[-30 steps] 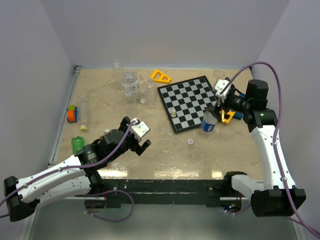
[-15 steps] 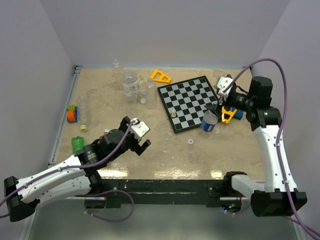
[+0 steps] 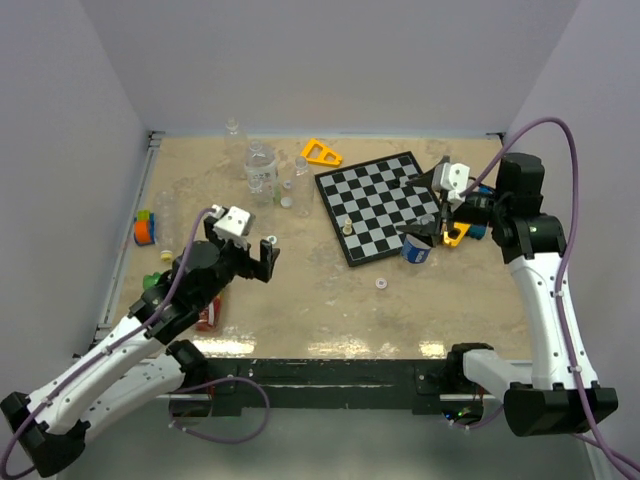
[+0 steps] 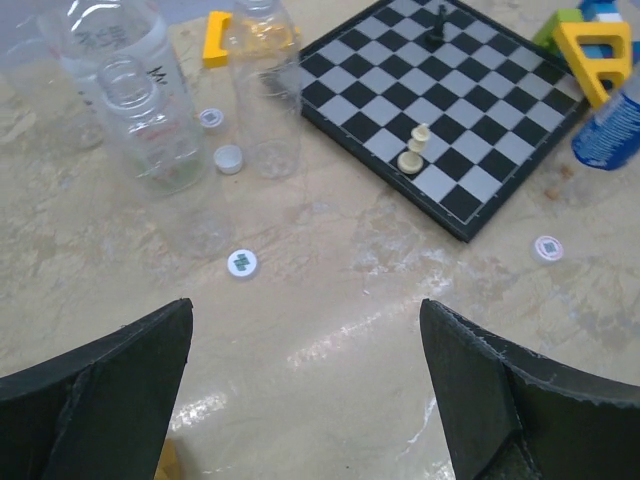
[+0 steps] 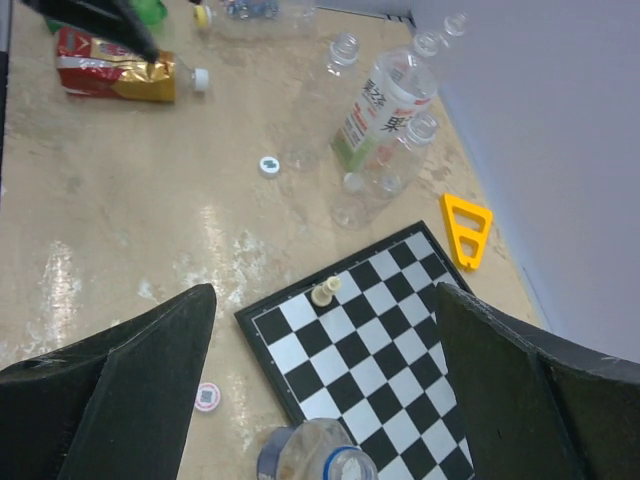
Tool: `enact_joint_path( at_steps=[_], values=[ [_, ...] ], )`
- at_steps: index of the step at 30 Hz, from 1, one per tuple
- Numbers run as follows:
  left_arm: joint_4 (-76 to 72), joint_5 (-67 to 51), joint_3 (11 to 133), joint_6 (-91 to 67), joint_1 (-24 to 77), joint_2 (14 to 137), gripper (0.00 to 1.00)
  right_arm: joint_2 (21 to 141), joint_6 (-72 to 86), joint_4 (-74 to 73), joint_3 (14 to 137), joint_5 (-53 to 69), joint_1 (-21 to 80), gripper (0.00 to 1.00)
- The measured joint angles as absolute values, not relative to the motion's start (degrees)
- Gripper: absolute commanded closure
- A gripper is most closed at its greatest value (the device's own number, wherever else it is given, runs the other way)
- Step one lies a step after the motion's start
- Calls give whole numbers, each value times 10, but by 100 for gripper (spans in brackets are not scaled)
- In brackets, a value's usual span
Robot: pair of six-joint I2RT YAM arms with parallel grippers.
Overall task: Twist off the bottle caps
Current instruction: Pick up the plastic bottle from the corner of the board.
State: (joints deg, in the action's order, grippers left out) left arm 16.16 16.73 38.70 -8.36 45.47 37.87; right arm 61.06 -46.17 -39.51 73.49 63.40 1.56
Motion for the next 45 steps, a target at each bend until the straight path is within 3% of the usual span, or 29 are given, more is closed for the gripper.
enact_joint_path(
  at_steps=[5, 10, 23, 33, 42, 45],
  values=[
    [176, 95, 395, -134, 301, 417, 0, 606, -474, -395, 705, 657, 28, 6],
    [221, 78, 410, -158, 207, 455, 0, 603, -489, -386, 684, 676, 28, 6],
    [355, 179, 466, -265, 191, 625, 0, 599, -535, -386, 644, 705, 29, 5],
    [429, 268, 449, -391, 189, 653, 0, 576, -541, -388, 638, 716, 29, 5],
    [408, 239, 381, -429, 142, 686, 0, 576, -548, -393, 635, 717, 29, 5],
    [394, 211, 379, -429, 133, 709, 8, 576, -553, -396, 635, 717, 29, 5]
  ],
)
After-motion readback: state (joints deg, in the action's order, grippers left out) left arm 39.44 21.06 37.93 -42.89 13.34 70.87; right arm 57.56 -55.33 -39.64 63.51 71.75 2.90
